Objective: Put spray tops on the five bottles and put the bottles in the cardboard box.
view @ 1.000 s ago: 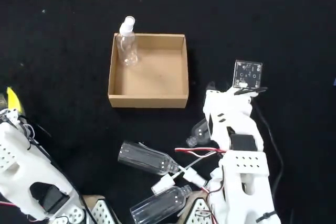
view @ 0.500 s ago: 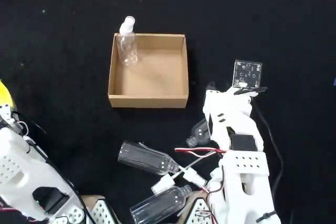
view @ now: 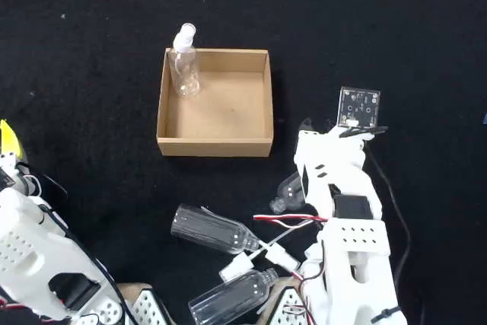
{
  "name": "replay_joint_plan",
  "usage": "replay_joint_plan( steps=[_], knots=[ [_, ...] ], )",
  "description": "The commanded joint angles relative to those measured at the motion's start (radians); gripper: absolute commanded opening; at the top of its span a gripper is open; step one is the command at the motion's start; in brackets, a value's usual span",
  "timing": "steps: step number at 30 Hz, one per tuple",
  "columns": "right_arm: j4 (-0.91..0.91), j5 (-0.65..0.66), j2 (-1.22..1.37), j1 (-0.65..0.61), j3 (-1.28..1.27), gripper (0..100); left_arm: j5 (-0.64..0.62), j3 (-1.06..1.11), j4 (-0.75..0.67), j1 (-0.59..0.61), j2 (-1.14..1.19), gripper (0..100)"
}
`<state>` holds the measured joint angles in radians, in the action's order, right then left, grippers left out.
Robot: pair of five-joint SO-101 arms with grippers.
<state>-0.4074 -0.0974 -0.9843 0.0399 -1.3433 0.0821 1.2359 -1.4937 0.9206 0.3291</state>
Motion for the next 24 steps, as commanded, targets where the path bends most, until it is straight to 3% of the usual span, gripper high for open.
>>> replay_joint_plan(
  steps=[1,5,8,12,18,24],
  knots=[
    [0.031,0.012,0.005,0.012,0.004,12.0,-0.005,-0.036,0.002,-0.002,-0.054,33],
    [0.031,0.012,0.005,0.012,0.004,12.0,-0.005,-0.035,0.002,-0.005,-0.054,30],
    [0.031,0.012,0.005,0.012,0.004,12.0,-0.005,-0.036,-0.008,-0.005,-0.055,18],
    [0.031,0.012,0.005,0.012,0.004,12.0,-0.003,-0.033,-0.133,-0.007,-0.046,2],
    [0.031,0.012,0.005,0.012,0.004,12.0,-0.005,-0.018,-0.167,-0.027,-0.055,12],
    [0.031,0.012,0.004,0.029,0.005,12.0,-0.005,-0.004,-0.155,-0.125,-0.147,12]
  ],
)
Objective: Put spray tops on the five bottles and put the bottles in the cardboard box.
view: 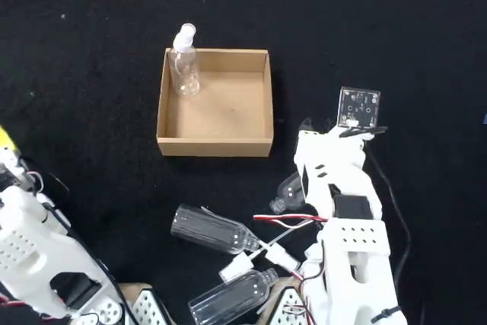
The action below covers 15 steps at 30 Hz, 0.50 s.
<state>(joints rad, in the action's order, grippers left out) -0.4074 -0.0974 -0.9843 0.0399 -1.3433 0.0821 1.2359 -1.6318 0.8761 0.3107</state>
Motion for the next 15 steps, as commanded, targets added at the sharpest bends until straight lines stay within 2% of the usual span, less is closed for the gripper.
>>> replay_joint_plan(
  steps=[1,4,11,15],
  knots=[
    [0.032,0.012,0.004,0.040,0.008,12.0,-0.005,0.015,0.000,-0.105,-0.170,12],
    [0.035,0.011,0.004,0.060,0.010,12.0,0.002,0.088,0.104,-0.203,-0.334,12],
    [0.083,0.011,0.005,0.061,-0.012,12.0,-0.006,0.173,0.595,-0.429,-0.806,12],
    [0.086,0.011,0.005,0.063,-0.012,12.0,-0.006,0.183,0.827,-0.553,-1.020,12]
  ],
)
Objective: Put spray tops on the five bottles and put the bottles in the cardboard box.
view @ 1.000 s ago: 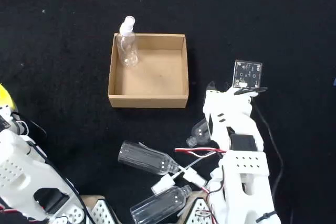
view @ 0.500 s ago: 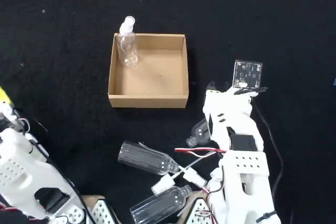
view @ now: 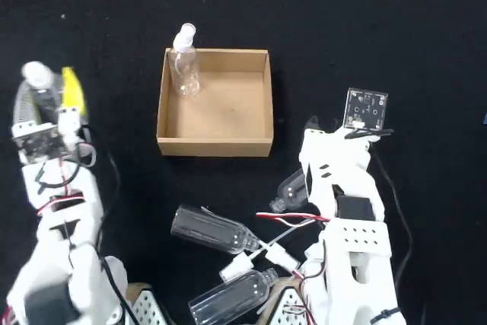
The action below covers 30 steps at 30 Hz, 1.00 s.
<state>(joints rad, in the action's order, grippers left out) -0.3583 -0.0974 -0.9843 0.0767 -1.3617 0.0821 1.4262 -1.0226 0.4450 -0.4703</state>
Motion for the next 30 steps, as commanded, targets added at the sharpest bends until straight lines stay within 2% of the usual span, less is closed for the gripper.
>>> replay_joint_plan(
  steps=[1,6,9,16,22,30],
  knots=[
    [0.037,0.011,0.005,0.026,0.007,12.0,-0.008,-0.012,0.264,-0.150,-0.285,12],
    [0.037,0.011,0.005,0.028,0.007,12.0,-0.100,-0.022,0.442,-0.289,-0.446,12],
    [0.037,0.011,0.005,0.029,0.007,12.0,-0.120,-0.022,0.480,-0.375,-0.474,12],
    [0.037,0.011,0.005,0.029,0.008,12.0,-0.184,-0.088,0.483,-0.526,-0.382,12],
    [0.037,0.011,0.005,0.029,0.008,12.0,-0.189,-0.202,0.476,-0.565,-0.166,12],
    [0.037,0.011,0.004,0.031,0.012,12.0,-0.180,-0.213,0.299,-0.568,-0.014,12]
  ],
)
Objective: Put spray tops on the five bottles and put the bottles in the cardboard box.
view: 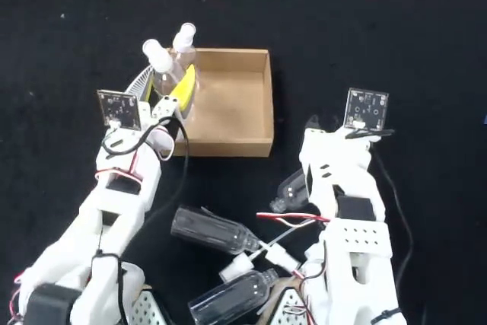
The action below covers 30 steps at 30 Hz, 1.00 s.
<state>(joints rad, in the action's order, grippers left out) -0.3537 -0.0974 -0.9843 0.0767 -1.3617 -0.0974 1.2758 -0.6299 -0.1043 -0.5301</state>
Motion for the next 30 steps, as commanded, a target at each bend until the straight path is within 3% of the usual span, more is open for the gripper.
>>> replay_joint_plan(
  steps=[1,12,21,30],
  knots=[
    [0.032,0.011,0.002,0.031,0.012,12.0,0.000,-0.064,-0.110,-0.025,0.069,12],
    [0.032,0.011,0.002,0.031,0.012,12.0,0.005,-0.107,-0.351,-0.033,0.342,12],
    [0.032,0.011,0.002,0.031,0.012,12.0,0.115,-0.119,-0.529,-0.030,0.532,12],
    [0.032,0.011,0.002,0.031,0.012,12.0,0.114,-0.211,-0.539,-0.024,0.660,12]
  ],
)
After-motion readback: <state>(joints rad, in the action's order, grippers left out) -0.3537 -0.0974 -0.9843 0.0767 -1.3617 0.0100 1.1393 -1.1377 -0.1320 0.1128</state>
